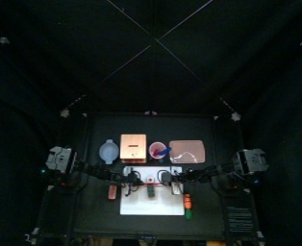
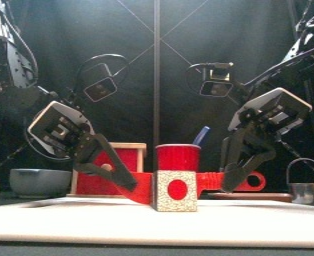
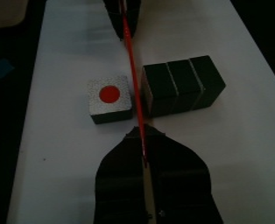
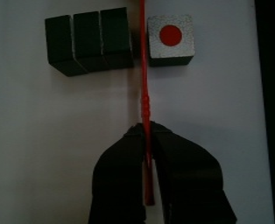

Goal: Cut the sushi into 4 pieces with the knife
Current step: Cut the sushi into 4 pieces

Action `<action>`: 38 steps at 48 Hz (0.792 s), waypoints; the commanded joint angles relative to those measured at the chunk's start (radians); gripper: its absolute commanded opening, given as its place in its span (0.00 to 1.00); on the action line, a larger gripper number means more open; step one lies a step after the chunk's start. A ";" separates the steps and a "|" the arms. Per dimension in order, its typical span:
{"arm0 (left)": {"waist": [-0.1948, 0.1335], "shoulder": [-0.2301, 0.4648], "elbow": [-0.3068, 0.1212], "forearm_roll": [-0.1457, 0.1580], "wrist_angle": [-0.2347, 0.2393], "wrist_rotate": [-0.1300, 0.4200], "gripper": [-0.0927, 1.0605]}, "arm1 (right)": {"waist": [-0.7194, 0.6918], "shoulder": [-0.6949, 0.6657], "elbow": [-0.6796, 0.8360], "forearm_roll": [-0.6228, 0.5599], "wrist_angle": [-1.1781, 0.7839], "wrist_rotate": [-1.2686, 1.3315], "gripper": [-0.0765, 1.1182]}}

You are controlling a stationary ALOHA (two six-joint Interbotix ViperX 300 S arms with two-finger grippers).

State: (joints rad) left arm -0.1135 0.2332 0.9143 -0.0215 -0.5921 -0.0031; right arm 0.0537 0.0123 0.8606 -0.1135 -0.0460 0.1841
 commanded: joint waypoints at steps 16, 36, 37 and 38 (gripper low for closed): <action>0.089 -0.012 -0.052 0.052 0.006 0.018 0.28 | -0.086 -0.025 -0.035 -0.028 -0.011 -0.005 0.15; 0.100 -0.118 -0.040 0.112 0.018 0.018 0.28 | -0.081 -0.130 -0.035 -0.035 0.000 -0.006 0.15; 0.100 -0.129 -0.038 0.115 0.020 0.018 0.28 | -0.081 -0.140 -0.037 -0.035 -0.002 -0.006 0.15; 0.098 -0.137 -0.038 0.118 0.018 0.018 0.28 | -0.080 -0.149 -0.037 -0.035 0.000 -0.005 0.15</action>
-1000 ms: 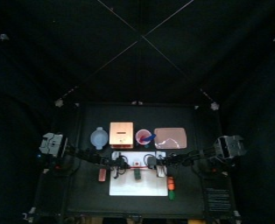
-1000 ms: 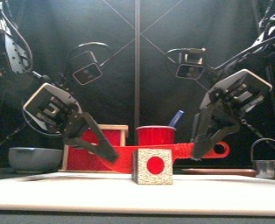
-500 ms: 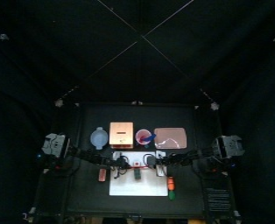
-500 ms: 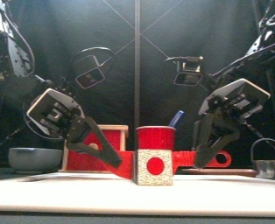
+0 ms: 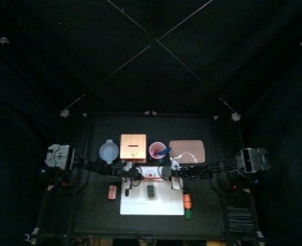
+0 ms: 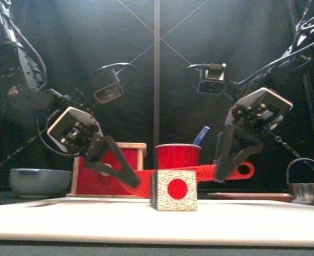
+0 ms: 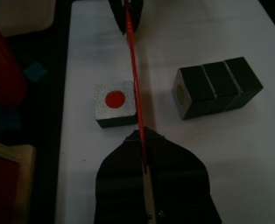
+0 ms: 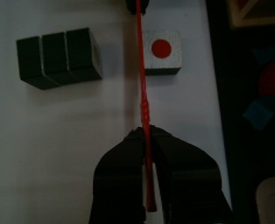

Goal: Cut the sushi into 4 pieces with the knife
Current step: Cut the sushi into 4 pieces

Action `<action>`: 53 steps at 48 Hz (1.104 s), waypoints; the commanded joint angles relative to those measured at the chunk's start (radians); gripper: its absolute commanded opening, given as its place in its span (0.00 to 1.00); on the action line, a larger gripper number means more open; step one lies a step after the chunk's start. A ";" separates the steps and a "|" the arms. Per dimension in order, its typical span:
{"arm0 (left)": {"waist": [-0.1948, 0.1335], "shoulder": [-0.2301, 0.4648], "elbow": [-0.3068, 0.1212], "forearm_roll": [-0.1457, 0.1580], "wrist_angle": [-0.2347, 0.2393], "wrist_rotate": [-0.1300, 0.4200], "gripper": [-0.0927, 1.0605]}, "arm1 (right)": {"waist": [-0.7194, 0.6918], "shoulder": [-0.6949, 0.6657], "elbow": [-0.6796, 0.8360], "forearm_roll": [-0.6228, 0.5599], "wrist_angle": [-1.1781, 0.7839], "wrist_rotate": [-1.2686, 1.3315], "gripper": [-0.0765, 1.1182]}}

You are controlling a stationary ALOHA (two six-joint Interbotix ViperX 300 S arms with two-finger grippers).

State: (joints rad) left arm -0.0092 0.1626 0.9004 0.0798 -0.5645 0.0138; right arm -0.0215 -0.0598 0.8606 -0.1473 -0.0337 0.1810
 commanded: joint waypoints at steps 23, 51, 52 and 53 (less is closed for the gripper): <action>-0.152 -0.129 -0.011 0.029 -0.009 -0.002 0.28 | 0.109 -0.126 -0.031 0.025 -0.014 0.002 0.15; -0.163 -0.077 -0.015 0.005 -0.009 -0.005 0.28 | 0.086 -0.063 -0.040 0.023 -0.017 0.000 0.15; -0.163 -0.075 -0.014 0.003 -0.009 -0.005 0.28 | 0.086 -0.060 -0.040 0.023 -0.018 0.000 0.15; -0.163 -0.074 -0.015 0.002 -0.009 -0.005 0.28 | 0.086 -0.057 -0.041 0.025 -0.018 0.000 0.15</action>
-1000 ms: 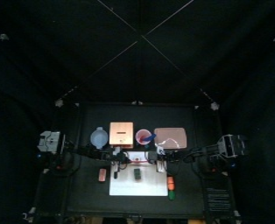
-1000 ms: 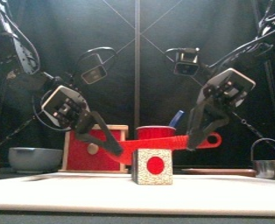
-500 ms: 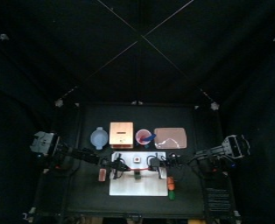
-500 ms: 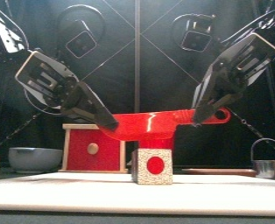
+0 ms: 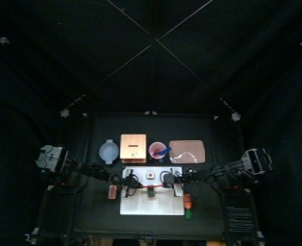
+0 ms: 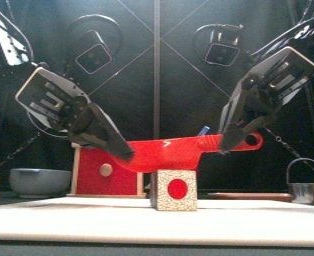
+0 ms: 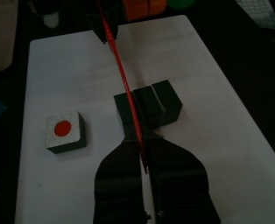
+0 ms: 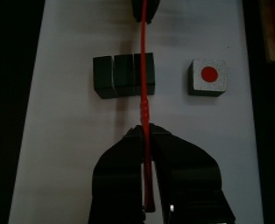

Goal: Cut the sushi into 4 pieces with the knife
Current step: Cut the sushi into 4 pieces

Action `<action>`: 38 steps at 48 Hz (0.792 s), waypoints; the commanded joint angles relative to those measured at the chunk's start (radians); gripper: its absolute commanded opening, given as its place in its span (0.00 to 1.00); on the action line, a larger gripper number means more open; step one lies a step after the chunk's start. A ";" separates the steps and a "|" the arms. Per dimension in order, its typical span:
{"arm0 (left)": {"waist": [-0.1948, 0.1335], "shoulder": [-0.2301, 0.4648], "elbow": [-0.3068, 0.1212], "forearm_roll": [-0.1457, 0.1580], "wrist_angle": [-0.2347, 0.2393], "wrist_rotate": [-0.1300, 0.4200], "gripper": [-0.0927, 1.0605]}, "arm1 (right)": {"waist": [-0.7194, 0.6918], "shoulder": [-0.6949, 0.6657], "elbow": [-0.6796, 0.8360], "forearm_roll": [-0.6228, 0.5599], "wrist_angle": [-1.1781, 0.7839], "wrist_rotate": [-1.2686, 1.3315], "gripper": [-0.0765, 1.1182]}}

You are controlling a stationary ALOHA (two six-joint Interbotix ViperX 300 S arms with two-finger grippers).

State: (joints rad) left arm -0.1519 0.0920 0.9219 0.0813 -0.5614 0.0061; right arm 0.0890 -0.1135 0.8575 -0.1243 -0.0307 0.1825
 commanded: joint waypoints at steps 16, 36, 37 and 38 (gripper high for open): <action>-0.040 0.023 -0.043 -0.023 -0.012 0.002 0.28 | -0.020 0.028 -0.043 0.006 -0.020 -0.002 0.15; -0.058 0.043 -0.046 -0.034 -0.012 -0.002 0.28 | -0.015 0.052 -0.043 0.015 -0.020 0.000 0.15; -0.060 0.046 -0.046 -0.035 -0.012 -0.002 0.28 | -0.014 0.054 -0.043 0.017 -0.021 0.000 0.15; -0.060 0.052 -0.046 -0.038 -0.012 -0.002 0.28 | -0.014 0.057 -0.044 0.017 -0.021 0.000 0.15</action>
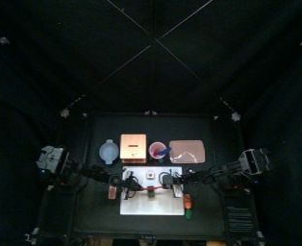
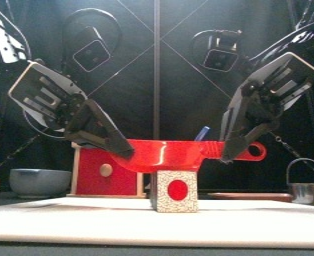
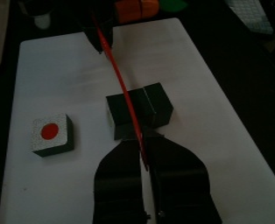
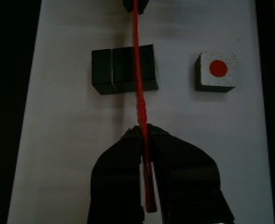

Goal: Cut the sushi into 4 pieces with the knife
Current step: Cut the sushi into 4 pieces

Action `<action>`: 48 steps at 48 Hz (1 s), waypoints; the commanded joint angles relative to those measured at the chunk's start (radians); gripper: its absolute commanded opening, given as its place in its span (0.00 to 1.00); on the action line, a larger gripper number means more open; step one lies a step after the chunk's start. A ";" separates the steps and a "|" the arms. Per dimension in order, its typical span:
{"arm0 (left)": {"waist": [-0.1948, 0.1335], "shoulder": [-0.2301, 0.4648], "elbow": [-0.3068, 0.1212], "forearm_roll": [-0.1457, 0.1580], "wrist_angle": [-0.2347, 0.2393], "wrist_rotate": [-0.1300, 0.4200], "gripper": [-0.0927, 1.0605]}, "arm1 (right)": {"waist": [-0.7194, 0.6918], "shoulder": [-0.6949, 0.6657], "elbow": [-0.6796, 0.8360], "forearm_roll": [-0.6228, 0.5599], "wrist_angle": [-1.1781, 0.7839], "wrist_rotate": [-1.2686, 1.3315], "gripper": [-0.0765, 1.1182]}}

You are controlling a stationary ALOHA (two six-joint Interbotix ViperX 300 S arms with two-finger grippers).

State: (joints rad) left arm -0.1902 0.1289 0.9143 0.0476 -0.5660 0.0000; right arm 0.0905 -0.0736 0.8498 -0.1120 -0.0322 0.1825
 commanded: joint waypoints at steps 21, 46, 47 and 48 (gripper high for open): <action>-0.021 0.121 -0.048 -0.060 0.003 0.011 0.28 | -0.012 0.103 -0.043 0.023 -0.023 0.000 0.15; 0.095 0.097 -0.069 0.011 0.028 0.015 0.28 | -0.069 0.086 -0.060 -0.006 -0.015 -0.002 0.15; 0.098 0.094 -0.069 0.015 0.028 0.015 0.28 | -0.071 0.083 -0.060 -0.006 -0.018 -0.003 0.15; 0.101 0.091 -0.067 0.020 0.028 0.015 0.28 | -0.072 0.081 -0.060 -0.008 -0.015 -0.002 0.15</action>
State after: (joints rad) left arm -0.1089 0.2255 0.8820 0.0491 -0.5354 0.0015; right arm 0.0629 0.0322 0.8283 -0.1150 -0.0383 0.1825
